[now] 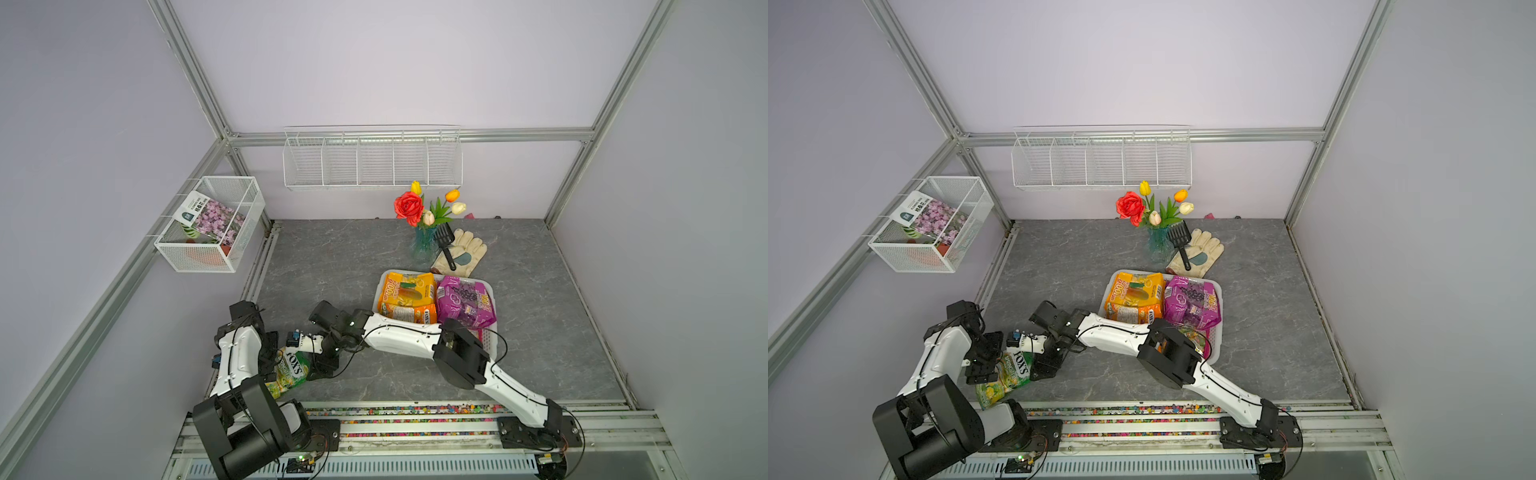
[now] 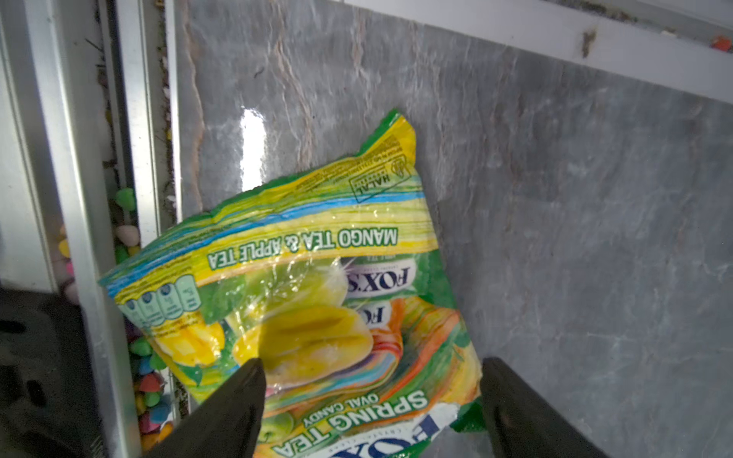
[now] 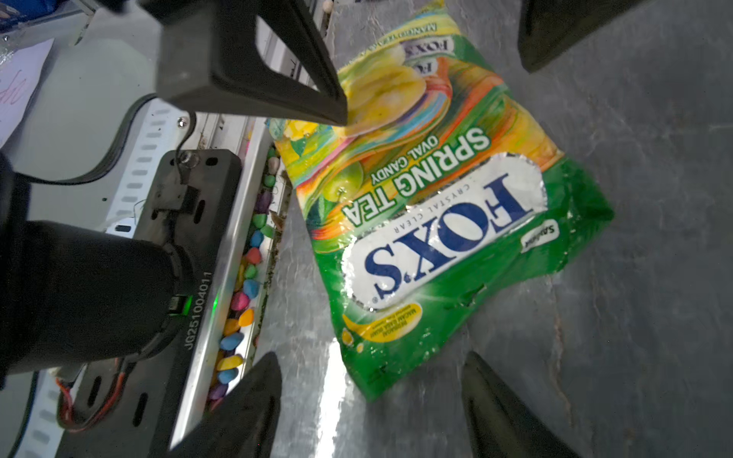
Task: Put the candies in the basket
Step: Adjust the candie at the center of the board.
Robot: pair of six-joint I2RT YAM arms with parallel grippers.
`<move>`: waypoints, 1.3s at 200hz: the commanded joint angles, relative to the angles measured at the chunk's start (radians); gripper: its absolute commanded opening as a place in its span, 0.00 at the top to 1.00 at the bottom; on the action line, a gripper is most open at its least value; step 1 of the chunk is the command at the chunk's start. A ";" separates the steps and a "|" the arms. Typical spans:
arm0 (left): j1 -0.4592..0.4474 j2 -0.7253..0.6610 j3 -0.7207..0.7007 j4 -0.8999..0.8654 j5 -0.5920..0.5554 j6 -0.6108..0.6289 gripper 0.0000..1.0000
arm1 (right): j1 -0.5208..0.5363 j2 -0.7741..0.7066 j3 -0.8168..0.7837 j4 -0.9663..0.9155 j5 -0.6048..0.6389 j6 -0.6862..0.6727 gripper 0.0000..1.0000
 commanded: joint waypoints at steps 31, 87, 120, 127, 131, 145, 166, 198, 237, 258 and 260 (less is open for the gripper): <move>0.017 0.020 -0.051 0.032 0.128 -0.020 0.13 | -0.025 0.080 0.083 -0.101 -0.165 0.000 0.27; 0.017 0.015 -0.141 0.081 0.369 -0.039 0.13 | -0.045 0.135 0.107 -0.064 -0.216 0.011 0.31; 0.017 -0.006 -0.151 0.072 0.399 -0.043 0.13 | -0.048 0.154 0.105 -0.033 -0.213 0.016 0.36; 0.017 -0.009 -0.147 0.068 0.401 -0.040 0.13 | -0.049 0.156 0.103 -0.029 -0.213 0.014 0.41; 0.017 -0.011 -0.146 0.066 0.405 -0.040 0.13 | -0.049 0.156 0.102 -0.027 -0.212 0.014 0.43; 0.017 -0.018 -0.142 0.057 0.407 -0.036 0.13 | -0.049 0.156 0.100 -0.023 -0.206 0.014 0.52; 0.017 -0.024 -0.140 0.043 0.415 -0.034 0.13 | -0.048 0.156 0.097 -0.015 -0.190 0.015 0.64; 0.018 -0.035 -0.136 0.032 0.425 -0.031 0.13 | -0.039 0.153 0.096 -0.003 -0.174 0.006 0.80; 0.018 -0.031 -0.080 0.011 0.447 -0.006 0.13 | -0.046 0.124 0.066 0.022 -0.172 0.006 1.00; 0.019 -0.034 -0.026 -0.044 0.433 0.014 0.12 | -0.048 0.070 0.003 0.064 -0.154 0.006 1.00; 0.018 -0.035 -0.021 -0.047 0.432 0.017 0.12 | -0.048 0.065 -0.003 0.067 -0.149 0.004 1.00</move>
